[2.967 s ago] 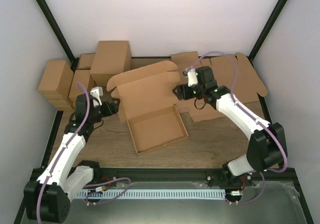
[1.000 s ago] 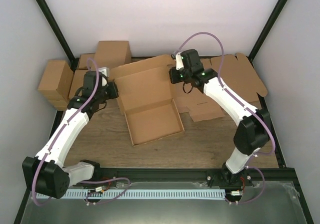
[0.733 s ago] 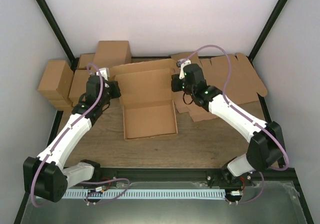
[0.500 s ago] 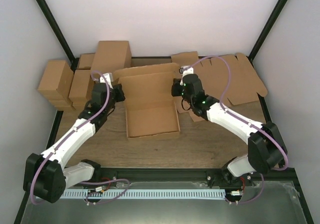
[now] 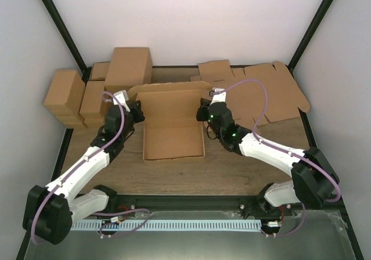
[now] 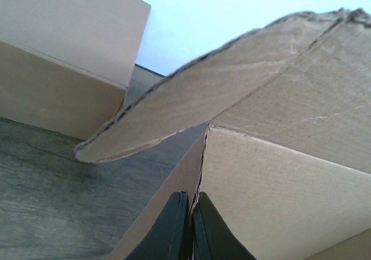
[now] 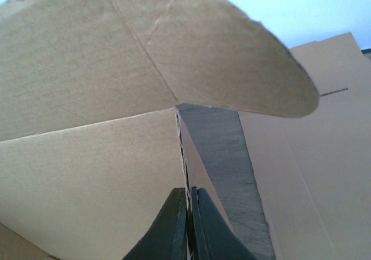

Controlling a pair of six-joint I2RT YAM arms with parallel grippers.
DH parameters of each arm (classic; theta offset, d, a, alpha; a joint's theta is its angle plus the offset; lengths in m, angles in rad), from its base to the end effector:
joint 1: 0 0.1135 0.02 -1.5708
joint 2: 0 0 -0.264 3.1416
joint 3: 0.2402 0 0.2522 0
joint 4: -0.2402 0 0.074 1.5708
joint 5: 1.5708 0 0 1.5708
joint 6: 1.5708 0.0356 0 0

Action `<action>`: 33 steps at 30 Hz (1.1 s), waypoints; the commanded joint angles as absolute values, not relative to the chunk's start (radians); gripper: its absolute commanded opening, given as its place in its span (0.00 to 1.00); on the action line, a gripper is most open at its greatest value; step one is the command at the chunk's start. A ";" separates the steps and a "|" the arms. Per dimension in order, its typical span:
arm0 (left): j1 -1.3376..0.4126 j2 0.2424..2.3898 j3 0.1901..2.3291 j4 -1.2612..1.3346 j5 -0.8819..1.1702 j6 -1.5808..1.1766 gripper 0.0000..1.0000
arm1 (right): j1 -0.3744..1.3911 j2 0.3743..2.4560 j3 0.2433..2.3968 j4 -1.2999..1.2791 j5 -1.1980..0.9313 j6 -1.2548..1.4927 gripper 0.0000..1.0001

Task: Fold the paper box

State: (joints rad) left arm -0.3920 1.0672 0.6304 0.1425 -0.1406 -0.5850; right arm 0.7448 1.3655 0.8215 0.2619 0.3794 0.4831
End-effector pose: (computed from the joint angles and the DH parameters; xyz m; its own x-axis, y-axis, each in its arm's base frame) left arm 0.2279 -0.0888 0.2638 -0.3639 -0.4412 -0.8203 0.0640 0.8668 -0.4946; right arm 0.2366 0.2002 0.2667 -0.3522 0.2622 -0.8984 -0.2309 0.9060 0.3549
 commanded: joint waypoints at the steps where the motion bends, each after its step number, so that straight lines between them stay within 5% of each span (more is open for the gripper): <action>1: -0.416 1.030 0.614 0.076 -0.100 -0.593 0.04 | 0.795 1.363 0.870 0.215 0.442 0.640 0.01; 17: -0.416 0.928 0.522 0.000 -0.078 -0.593 0.04 | 0.871 1.398 0.835 0.115 0.612 0.815 0.01; 33: -0.411 1.081 0.590 0.040 -0.101 -0.533 0.04 | 0.865 1.557 0.882 0.187 0.638 0.728 0.01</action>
State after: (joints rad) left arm -0.4046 1.0470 0.5804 0.0990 -0.1471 -0.5423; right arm 0.8532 1.5047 0.8665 0.2565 0.6643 0.7040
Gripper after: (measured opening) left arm 0.040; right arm 0.017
